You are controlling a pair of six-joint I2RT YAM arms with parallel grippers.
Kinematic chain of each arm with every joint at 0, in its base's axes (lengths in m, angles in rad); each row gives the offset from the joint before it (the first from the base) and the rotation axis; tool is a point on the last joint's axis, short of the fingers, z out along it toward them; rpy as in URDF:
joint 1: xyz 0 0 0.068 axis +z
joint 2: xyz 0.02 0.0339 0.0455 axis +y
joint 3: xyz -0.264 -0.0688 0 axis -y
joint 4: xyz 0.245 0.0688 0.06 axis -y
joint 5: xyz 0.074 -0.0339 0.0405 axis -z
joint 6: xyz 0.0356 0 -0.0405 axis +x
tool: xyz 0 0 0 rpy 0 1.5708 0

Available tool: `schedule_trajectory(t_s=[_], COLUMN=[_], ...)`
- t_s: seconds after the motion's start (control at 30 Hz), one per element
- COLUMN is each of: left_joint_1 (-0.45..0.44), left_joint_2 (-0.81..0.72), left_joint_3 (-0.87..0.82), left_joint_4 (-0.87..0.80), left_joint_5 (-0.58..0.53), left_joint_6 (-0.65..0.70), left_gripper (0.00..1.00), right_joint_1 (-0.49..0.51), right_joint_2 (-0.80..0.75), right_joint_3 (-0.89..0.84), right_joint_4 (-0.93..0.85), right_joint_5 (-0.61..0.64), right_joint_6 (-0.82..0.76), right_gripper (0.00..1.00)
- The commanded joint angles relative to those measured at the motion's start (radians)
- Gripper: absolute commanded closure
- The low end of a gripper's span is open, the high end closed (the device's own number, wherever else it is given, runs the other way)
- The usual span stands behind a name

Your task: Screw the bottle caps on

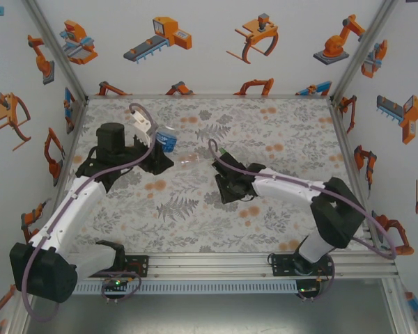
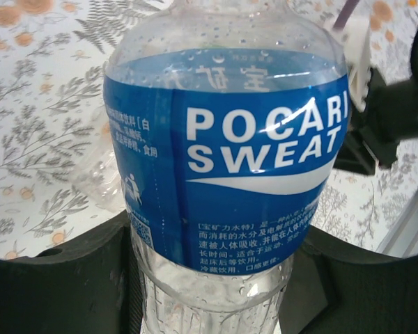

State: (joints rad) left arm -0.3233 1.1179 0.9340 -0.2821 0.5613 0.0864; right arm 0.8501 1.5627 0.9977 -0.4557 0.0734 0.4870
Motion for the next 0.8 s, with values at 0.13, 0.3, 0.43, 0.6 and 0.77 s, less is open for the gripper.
schedule_trajectory(t_s=[0.13,0.3,0.43,0.6,0.77], left_joint_1=[-0.074,-0.115,-0.156,-0.264,-0.351], left_joint_2=[-0.011,-0.031,-0.044,-0.065,-0.031], left_joint_3=[0.015,0.018,0.034,0.038,0.089], left_joint_4=[-0.019,-0.029,-0.085,-0.196,-0.273], left_joint_5=[0.050,0.107,0.122,0.085,0.013], left_joint_6=[0.154,0.254,0.359,0.639,0.715], left_gripper=[0.97,0.97,0.96,0.96,1.00], right_joint_1=[-0.022,-0.020,-0.021,-0.021,-0.020], right_joint_2=[-0.204,-0.344,-0.464,-0.572,-0.635], right_joint_3=[0.020,0.029,0.033,0.051,0.073], right_joint_4=[-0.002,0.028,0.065,0.091,0.105], right_joint_5=[0.014,-0.049,-0.138,-0.263,-0.440], right_joint_6=[-0.114,-0.269,-0.420,-0.590,-0.730], right_gripper=[0.80,0.83,0.84,0.86,0.92])
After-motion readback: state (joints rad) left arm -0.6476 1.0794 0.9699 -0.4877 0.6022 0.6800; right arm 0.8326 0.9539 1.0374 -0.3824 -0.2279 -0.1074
